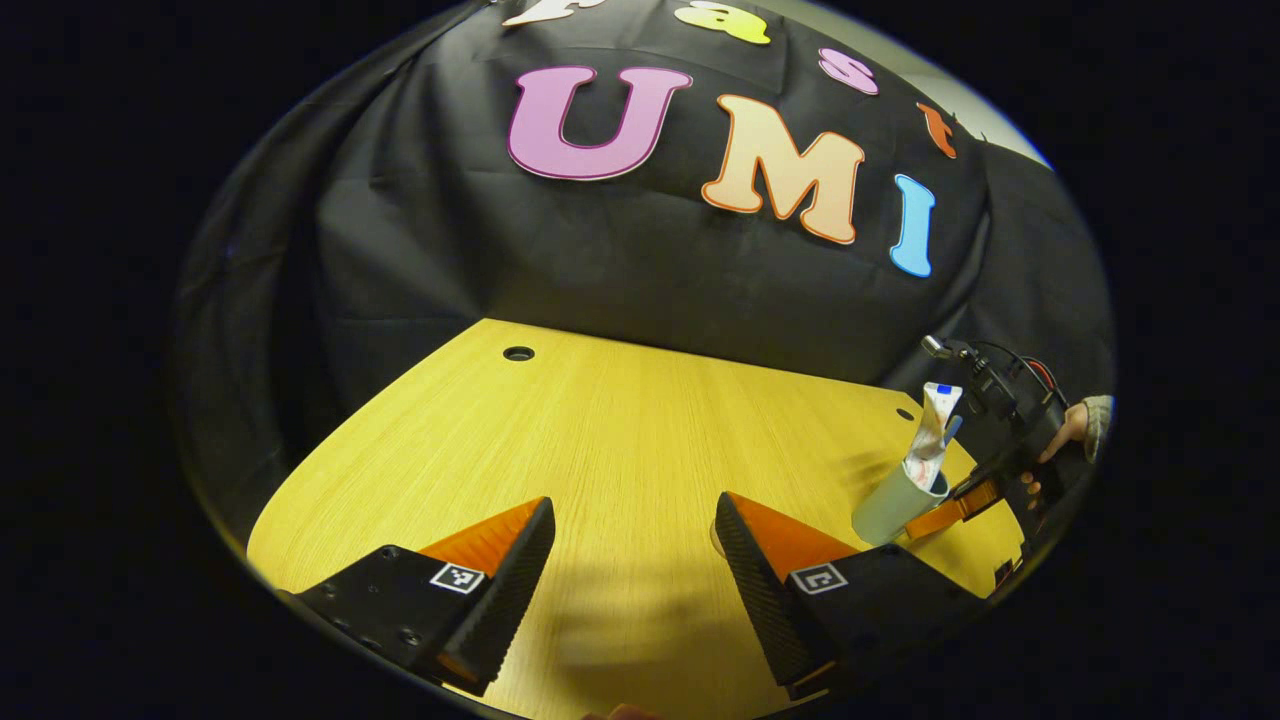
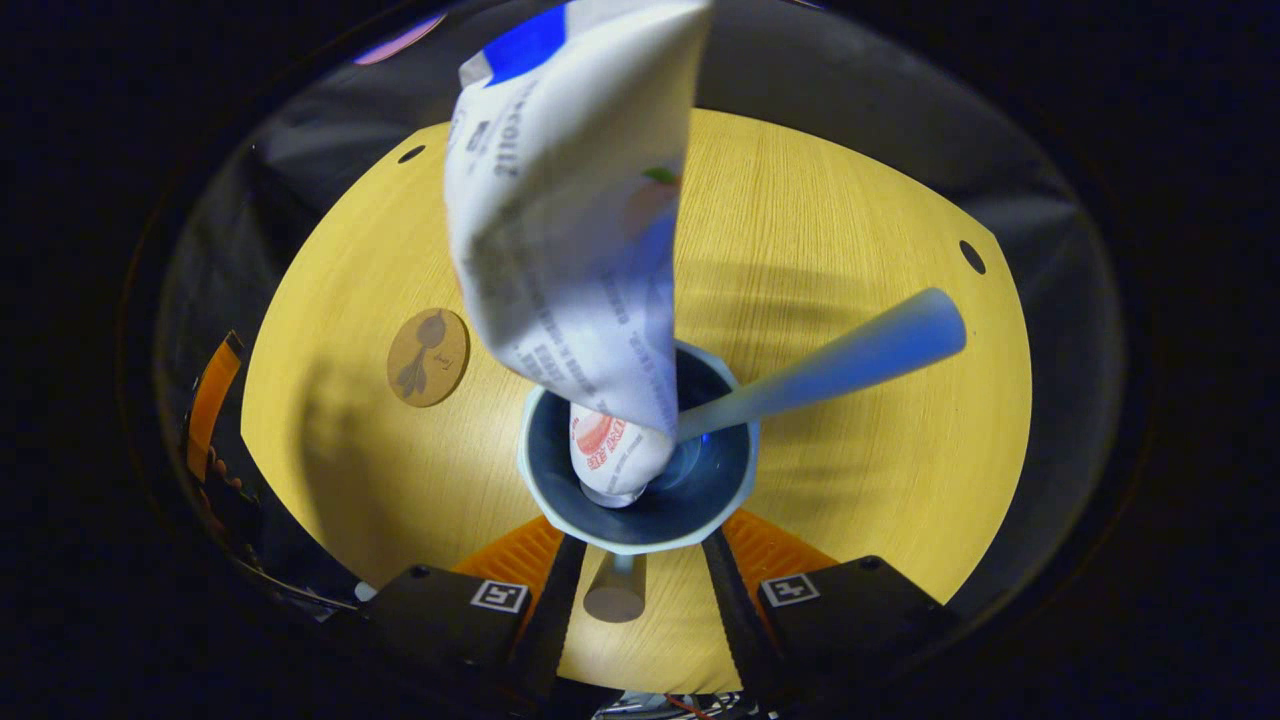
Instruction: Put the toothbrush and toothpaste on the desktop into the cup, then pick up the cup and place it on the coaster on the desktop.
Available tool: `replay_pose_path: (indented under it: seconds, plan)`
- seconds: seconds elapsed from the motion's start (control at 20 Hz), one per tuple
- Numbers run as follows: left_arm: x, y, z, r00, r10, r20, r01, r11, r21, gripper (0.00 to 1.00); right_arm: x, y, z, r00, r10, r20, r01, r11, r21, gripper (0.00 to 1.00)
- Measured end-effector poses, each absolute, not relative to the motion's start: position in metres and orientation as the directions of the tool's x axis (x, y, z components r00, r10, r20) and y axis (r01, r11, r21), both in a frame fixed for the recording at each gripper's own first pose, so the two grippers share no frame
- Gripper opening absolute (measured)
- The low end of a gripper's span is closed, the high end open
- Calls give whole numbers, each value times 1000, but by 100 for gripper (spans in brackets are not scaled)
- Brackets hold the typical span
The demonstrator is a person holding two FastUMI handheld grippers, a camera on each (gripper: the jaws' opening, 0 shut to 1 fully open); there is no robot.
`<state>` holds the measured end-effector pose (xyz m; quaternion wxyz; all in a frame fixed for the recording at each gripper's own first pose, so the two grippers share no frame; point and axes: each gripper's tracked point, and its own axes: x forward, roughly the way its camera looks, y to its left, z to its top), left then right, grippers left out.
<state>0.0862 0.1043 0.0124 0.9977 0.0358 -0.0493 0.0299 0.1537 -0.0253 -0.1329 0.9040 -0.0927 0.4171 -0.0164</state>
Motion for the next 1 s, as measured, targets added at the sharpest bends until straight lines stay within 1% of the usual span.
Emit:
replay_pose_path:
  seconds: [0.05, 0.1, 0.15, 0.25, 0.3, 0.35, 0.4, 0.45, 0.5, 0.6, 0.65, 0.8, 0.85, 0.9, 0.95, 1.0]
  plan:
    - [87, 102, 11, 994, 49, 98, -56, 996, 68, 94, 154, -26, -135, 644, -107, -757, -47, 983, -179, 64]
    - [89, 101, 11, 994, 43, 96, -49, 997, 67, 94, 153, -27, -138, 634, -103, -766, -44, 985, -169, 58]
    - [90, 99, 11, 995, 39, 94, -45, 997, 63, 94, 151, -29, -143, 616, -101, -782, -37, 987, -157, 50]
    - [95, 97, 7, 996, 38, 79, -43, 997, 59, 94, 151, -32, -141, 608, -97, -788, -40, 987, -153, 29]
    - [97, 98, 6, 996, 40, 75, -44, 997, 59, 94, 151, -32, -138, 613, -101, -783, -45, 986, -162, 24]
    - [98, 98, 4, 997, 41, 71, -46, 997, 59, 94, 151, -32, -139, 613, -102, -783, -48, 985, -166, 22]
    - [98, 98, 4, 997, 40, 66, -44, 997, 60, 95, 151, -32, -138, 615, -103, -782, -47, 985, -167, 25]
    - [97, 98, 3, 997, 39, 63, -43, 997, 61, 95, 152, -32, -136, 621, -101, -777, -40, 986, -160, 25]
    - [96, 98, 3, 997, 38, 65, -42, 997, 64, 95, 152, -32, -137, 623, -100, -776, -36, 987, -156, 23]
    - [94, 99, 3, 997, 39, 67, -45, 996, 76, 95, 154, -32, -135, 642, -106, -760, -47, 983, -177, 23]
    - [93, 101, 3, 997, 43, 64, -48, 996, 81, 94, 154, -29, -129, 655, -98, -749, -56, 982, -178, 19]
    - [90, 104, 4, 997, 54, 59, -58, 995, 83, 94, 150, -13, -122, 671, -44, -740, -80, 988, -131, 20]
    - [89, 106, 4, 997, 57, 60, -62, 995, 83, 94, 149, -7, -120, 672, -39, -739, -89, 987, -133, 17]
    - [86, 106, 5, 996, 60, 61, -65, 994, 83, 94, 148, -3, -118, 677, -35, -735, -100, 985, -139, 20]
    - [84, 108, 5, 996, 62, 62, -67, 995, 80, 94, 149, 0, -115, 683, -36, -730, -106, 983, -148, 17]
    - [83, 109, 4, 996, 64, 60, -68, 995, 76, 94, 150, 5, -114, 687, -33, -726, -116, 981, -153, 17]
